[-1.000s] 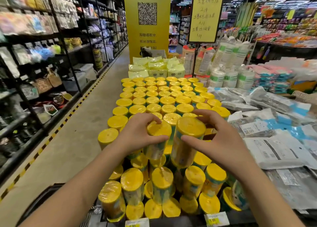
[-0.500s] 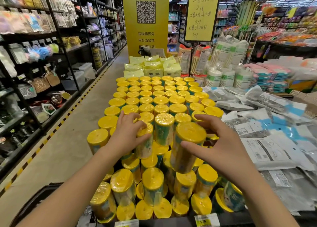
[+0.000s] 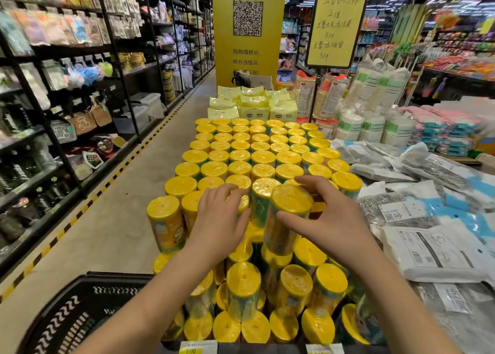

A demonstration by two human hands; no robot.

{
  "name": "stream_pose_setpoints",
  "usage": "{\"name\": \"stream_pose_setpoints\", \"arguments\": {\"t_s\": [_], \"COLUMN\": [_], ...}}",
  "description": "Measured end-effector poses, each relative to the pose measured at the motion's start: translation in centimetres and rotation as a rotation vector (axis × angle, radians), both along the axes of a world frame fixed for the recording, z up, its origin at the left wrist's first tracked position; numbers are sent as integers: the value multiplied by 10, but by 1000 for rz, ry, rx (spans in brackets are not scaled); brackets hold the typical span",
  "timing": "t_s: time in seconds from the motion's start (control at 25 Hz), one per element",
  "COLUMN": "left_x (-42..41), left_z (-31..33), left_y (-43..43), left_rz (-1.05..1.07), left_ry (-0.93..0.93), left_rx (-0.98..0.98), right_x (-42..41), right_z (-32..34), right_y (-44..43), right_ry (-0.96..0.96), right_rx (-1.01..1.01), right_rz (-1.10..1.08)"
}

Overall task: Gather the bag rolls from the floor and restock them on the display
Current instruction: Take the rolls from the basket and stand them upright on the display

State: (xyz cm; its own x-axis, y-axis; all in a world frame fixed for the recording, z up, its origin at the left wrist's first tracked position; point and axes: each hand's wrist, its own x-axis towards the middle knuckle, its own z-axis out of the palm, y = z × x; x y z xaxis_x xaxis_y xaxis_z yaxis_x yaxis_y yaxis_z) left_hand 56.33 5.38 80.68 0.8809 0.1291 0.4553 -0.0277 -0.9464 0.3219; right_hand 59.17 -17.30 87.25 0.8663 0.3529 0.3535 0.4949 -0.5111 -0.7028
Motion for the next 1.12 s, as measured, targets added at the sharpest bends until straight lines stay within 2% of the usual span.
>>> {"name": "stream_pose_setpoints", "arguments": {"t_s": [0.08, 0.24, 0.36, 0.68, 1.12], "left_x": [-21, -33, -25, -5, -5], "left_z": [1, -22, -38, -61, -56], "left_y": [-16, -41, -47, -48, -48], "left_rz": [-71, -117, -138, -56, 22], "left_ry": [-3, 343, 415, 500, 519], "left_rx": [-278, -978, -1228, -1407, -1373], "right_x": [12, 30, 40, 60, 58], "right_z": [-8, -35, -54, -96, -105], "right_y": [8, 32, 48, 62, 61], "right_ry": [6, 36, 43, 16, 23], "right_rx": [-8, -18, -24, -26, -24], "right_rz": [-7, -21, -50, -69, -51]}}
